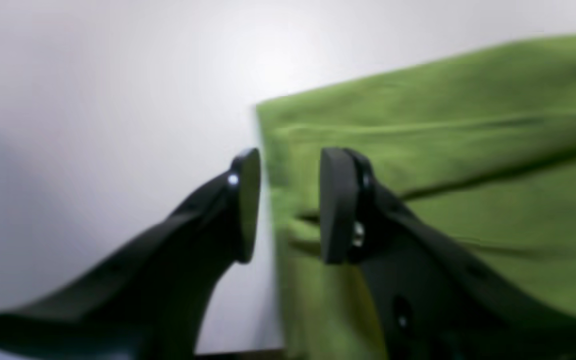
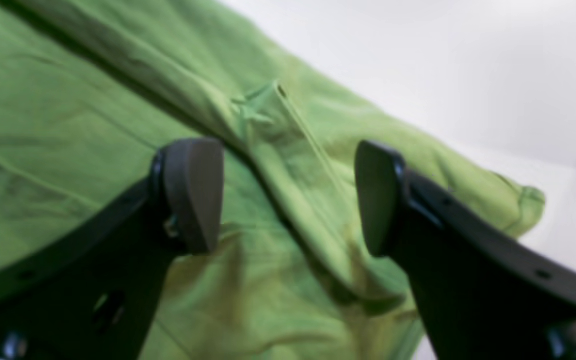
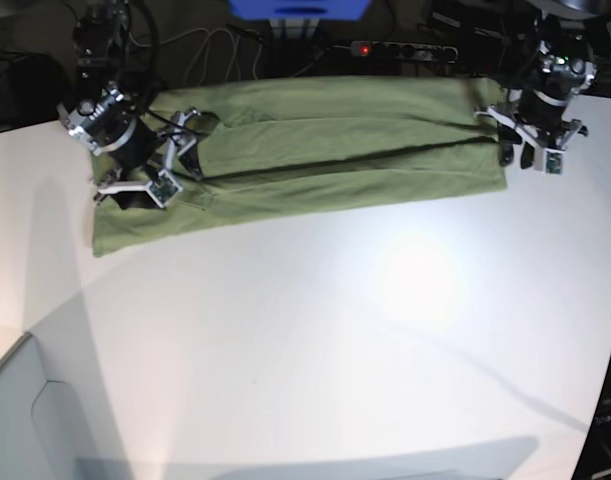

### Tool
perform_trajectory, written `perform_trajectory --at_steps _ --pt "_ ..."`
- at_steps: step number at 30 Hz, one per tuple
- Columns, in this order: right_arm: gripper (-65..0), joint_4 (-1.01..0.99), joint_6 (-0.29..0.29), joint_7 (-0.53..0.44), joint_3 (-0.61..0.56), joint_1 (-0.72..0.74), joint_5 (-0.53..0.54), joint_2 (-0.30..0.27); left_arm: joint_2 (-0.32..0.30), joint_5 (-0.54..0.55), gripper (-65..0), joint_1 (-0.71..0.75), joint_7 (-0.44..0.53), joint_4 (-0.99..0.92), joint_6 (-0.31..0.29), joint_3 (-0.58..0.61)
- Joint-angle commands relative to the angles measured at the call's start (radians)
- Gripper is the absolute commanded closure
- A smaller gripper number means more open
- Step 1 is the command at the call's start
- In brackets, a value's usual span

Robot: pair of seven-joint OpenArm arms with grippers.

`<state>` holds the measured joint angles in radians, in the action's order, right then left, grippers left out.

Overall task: Fold the T-shirt properly
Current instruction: 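Release and regrasp the strip's ends with both grippers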

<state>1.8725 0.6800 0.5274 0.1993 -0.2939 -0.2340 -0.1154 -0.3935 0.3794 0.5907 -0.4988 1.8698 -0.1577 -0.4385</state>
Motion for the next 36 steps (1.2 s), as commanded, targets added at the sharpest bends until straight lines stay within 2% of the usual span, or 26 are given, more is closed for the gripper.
perform_trajectory --at_steps 1,5,13,19,32,34,36 --pt "-39.6 0.02 0.018 -0.016 -0.001 0.009 0.014 -0.005 -0.003 0.005 -26.0 0.024 0.018 0.015 0.0 -0.019" --pt "-39.7 0.014 0.018 -0.014 -0.042 0.014 0.014 -0.005 0.044 0.007 -34.6 0.039 0.018 0.021 -0.001 -0.027" --pt "-39.7 -0.057 0.018 -0.011 -0.093 0.06 0.014 -0.005 0.195 0.007 -34.8 0.045 0.018 0.063 -0.001 0.002" --pt "-40.0 -0.081 0.018 -0.01 -0.094 0.1 0.014 -0.007 0.201 -0.004 -34.8 0.056 0.019 0.009 -0.001 0.096" --pt "-39.5 -0.176 0.018 -0.01 -0.14 0.137 0.014 -0.011 0.167 -0.004 -34.8 -0.036 0.022 -0.124 -0.001 0.108" --pt "-37.3 -0.175 0.018 -0.01 -0.14 0.135 0.014 -0.011 0.167 -0.004 -34.8 -0.036 0.021 -0.12 -0.001 0.112" --pt "-29.8 -0.172 0.018 -0.01 -0.14 0.132 0.014 -0.011 0.167 -0.004 -34.8 -0.036 0.021 -0.117 -0.001 0.112"
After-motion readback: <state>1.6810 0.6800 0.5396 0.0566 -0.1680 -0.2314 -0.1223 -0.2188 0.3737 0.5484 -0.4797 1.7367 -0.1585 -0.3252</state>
